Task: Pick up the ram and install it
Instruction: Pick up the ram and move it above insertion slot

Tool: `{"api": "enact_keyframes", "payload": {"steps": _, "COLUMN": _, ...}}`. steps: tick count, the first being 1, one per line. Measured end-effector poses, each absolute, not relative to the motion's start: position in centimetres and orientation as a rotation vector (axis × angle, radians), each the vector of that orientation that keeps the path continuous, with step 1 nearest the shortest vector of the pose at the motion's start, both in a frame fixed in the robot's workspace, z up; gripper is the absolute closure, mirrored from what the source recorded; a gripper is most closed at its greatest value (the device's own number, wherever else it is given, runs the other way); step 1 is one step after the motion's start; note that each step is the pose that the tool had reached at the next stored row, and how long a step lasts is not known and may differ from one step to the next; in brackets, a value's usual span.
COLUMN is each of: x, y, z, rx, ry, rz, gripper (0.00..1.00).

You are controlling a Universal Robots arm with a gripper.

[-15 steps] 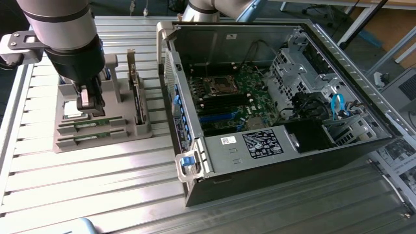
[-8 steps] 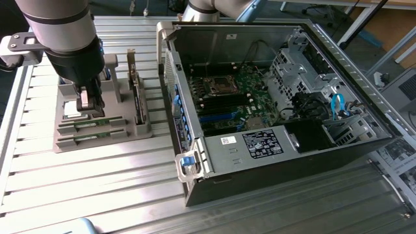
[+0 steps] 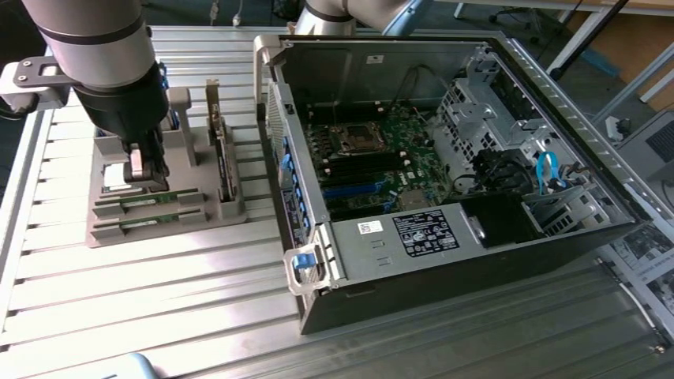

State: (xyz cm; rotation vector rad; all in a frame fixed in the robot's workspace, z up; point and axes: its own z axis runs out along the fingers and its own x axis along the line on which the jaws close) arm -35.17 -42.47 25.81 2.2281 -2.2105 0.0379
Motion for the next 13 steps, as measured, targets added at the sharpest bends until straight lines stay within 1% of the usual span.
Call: {"api": "enact_keyframes", "payload": {"steps": 13, "x": -35.32, "y": -42.47, "z": 25.14, "rx": 2.228, "ry": -2.211, "rz": 0.038, "gripper": 0.7}}
